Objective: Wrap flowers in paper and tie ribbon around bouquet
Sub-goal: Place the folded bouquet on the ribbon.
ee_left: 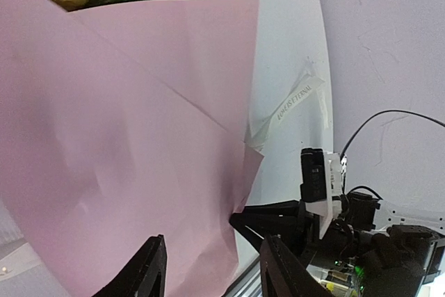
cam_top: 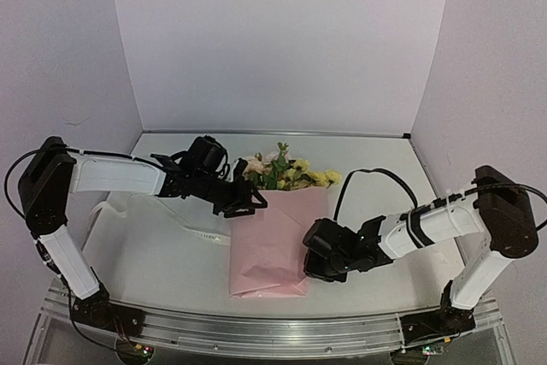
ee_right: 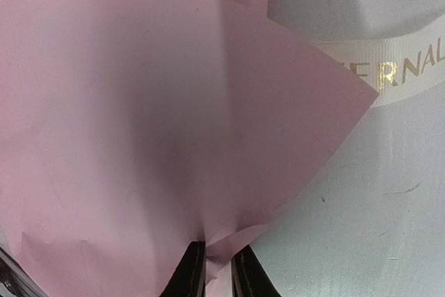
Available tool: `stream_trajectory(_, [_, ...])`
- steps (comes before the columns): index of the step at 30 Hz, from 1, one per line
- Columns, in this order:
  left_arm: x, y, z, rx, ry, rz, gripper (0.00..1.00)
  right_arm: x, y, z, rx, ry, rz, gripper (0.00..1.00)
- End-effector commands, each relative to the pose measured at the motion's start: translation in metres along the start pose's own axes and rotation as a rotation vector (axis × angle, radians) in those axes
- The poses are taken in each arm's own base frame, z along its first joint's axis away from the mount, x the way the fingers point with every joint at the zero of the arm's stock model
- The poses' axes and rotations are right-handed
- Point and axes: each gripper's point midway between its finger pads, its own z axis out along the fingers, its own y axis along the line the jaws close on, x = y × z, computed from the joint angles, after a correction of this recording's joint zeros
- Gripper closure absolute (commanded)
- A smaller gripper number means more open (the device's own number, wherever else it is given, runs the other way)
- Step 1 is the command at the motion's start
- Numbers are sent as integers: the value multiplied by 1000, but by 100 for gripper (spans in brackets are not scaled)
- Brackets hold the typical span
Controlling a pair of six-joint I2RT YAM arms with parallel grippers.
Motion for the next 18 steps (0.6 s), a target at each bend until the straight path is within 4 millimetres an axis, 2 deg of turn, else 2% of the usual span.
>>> stream_trajectory(1, [19,-23,31,77,107,27,54,-5,7,-4,-46,-34,35,77])
stream_trajectory(7, [37,-24,62,101,170,23,57,-18,12,-25,-85,-91,84,64])
stream_trajectory(10, [39,-27,71,111,185,19,57,-26,1,-36,-68,-128,120,53])
stream_trajectory(12, [37,-32,75,128,180,30,57,-36,-14,-44,-41,-167,155,47])
stream_trajectory(14, [35,-35,79,135,183,35,57,-49,-35,-52,-12,-194,216,46])
stream_trajectory(18, [37,-33,86,136,203,34,57,-68,-101,-60,68,-252,385,46])
